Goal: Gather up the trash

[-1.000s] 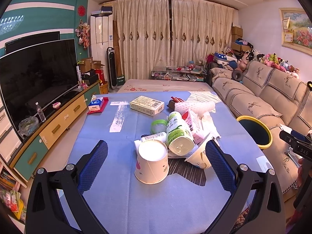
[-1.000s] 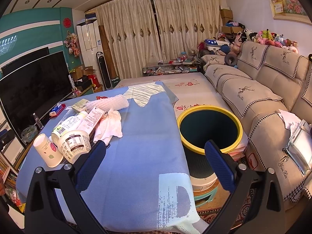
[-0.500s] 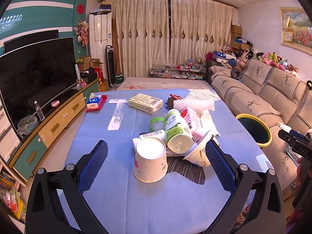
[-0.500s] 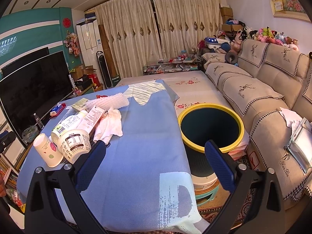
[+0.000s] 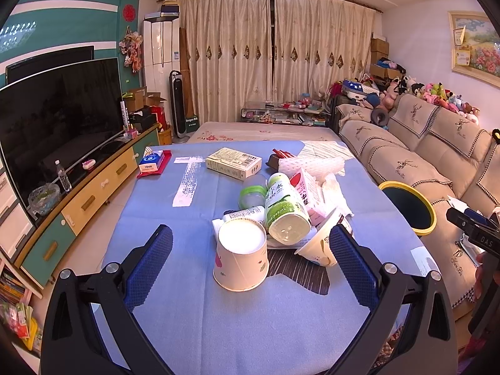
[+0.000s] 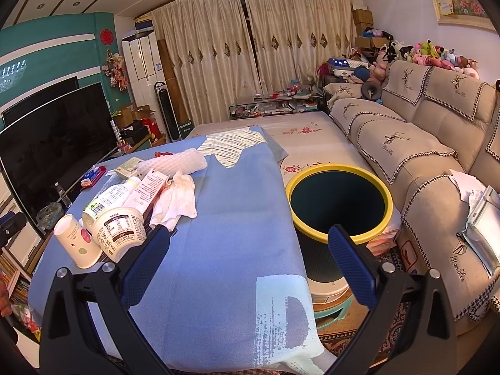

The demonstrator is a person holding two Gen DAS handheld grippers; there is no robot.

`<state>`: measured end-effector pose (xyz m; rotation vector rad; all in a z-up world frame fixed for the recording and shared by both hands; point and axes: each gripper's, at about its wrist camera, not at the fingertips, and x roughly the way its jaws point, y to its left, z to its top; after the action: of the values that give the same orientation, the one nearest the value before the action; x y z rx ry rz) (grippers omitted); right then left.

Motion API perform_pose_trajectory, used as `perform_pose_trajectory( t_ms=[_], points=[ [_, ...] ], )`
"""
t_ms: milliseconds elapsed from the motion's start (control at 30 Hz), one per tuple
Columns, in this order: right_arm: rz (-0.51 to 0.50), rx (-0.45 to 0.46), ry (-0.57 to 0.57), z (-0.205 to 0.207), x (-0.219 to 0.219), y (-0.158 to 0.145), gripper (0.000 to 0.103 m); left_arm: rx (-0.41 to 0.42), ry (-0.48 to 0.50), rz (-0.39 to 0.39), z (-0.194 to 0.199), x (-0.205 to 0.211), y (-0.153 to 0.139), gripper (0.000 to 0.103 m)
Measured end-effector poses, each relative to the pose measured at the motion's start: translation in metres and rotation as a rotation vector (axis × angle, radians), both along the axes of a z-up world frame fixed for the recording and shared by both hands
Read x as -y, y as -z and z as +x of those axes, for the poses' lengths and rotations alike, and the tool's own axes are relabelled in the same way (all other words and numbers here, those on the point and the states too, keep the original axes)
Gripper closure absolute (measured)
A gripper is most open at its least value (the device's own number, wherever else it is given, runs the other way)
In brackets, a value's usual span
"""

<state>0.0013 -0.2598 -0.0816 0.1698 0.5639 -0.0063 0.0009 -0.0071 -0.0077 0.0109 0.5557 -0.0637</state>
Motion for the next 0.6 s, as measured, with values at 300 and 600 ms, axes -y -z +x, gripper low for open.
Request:
perform_pose_trajectory(
  t_ms=[300, 600],
  points=[
    [0.004, -0.003, -0.002, 0.0003, -0.0010, 0.0021, 0.007, 0.000, 0.001, 0.001, 0.0000, 0.0002, 0.0005, 0.004],
    [0.004, -0.004, -0.001, 0.0005, -0.0011, 0.0022, 0.007, 0.000, 0.001, 0.001, 0.0002, 0.0000, 0.0002, 0.004]
  ],
)
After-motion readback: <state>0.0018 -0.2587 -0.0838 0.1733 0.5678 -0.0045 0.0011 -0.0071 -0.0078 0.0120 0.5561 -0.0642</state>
